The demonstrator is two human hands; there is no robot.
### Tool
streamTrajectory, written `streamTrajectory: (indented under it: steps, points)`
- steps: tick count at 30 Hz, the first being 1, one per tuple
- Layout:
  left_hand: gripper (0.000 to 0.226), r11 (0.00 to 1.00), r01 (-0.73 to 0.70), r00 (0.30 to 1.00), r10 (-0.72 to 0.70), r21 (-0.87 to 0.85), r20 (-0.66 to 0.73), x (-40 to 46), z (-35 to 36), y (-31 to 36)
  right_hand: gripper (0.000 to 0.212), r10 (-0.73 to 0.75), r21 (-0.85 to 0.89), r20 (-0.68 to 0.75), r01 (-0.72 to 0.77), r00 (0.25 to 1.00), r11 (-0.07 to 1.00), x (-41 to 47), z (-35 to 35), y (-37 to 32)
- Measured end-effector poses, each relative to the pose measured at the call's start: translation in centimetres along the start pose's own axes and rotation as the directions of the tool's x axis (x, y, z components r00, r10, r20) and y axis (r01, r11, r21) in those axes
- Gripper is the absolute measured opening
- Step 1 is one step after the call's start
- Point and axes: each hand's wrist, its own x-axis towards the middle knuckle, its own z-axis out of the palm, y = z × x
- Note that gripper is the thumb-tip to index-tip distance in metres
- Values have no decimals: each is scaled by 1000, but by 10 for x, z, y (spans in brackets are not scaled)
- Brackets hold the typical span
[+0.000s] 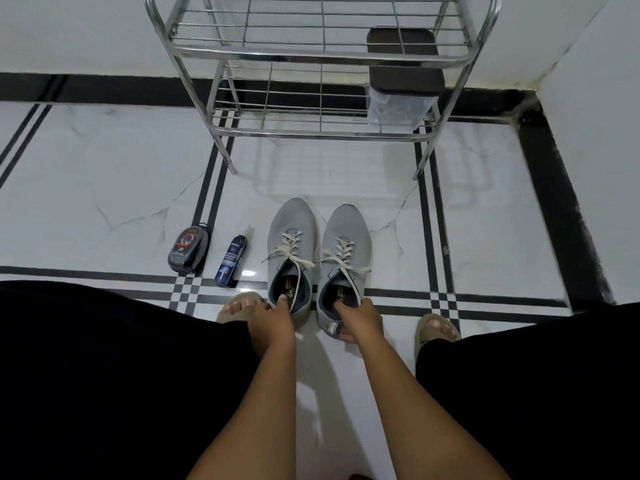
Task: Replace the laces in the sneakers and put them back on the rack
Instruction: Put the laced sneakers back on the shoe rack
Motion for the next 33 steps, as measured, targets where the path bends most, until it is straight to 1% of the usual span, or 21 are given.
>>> streamTrajectory:
  steps: [1,3,6,8,11,14,18,23,29,31,33]
  points:
    - [49,999,0,1000,0,33,12,3,1,0,31,9,44,-3,-8,1000,999,3,4,-1]
    - [49,994,3,999,-9,108,53,9,7,-2,20,-15,28,-35,16,999,999,7,7,-2]
    - [41,988,-18,995,3,151,99,13,15,-7,22,-129,-184,-93,110,987,977,9,5,-5]
    - [37,988,-32,996,18,154,88,13,17,-7,23,-172,-265,-108,138,979,954,12,5,-7]
    - [31,989,-56,994,43,137,99,10,17,-7,20,-188,-295,-102,151,977,944,13,5,-7]
    - [30,986,-93,991,79,136,108,3,13,-8,19,-206,-294,-110,166,972,941,6,3,-7]
    - [31,982,-150,988,144,112,65,-13,-10,-1,18,-275,-311,-102,232,956,922,-18,-1,-14]
    - [32,966,-250,968,252,63,-17,-38,-55,16,15,-408,-299,-104,362,907,883,-67,-7,-38]
    - [38,923,-385,913,378,-19,-156,-71,-130,54,14,-605,-219,-148,571,782,791,-146,-23,-91]
    - [39,897,-441,884,425,-46,-194,-81,-160,72,14,-645,-171,-157,623,748,764,-171,-29,-114]
    - [41,869,-491,854,465,-66,-233,-88,-186,94,16,-662,-71,-161,660,732,748,-188,-35,-140]
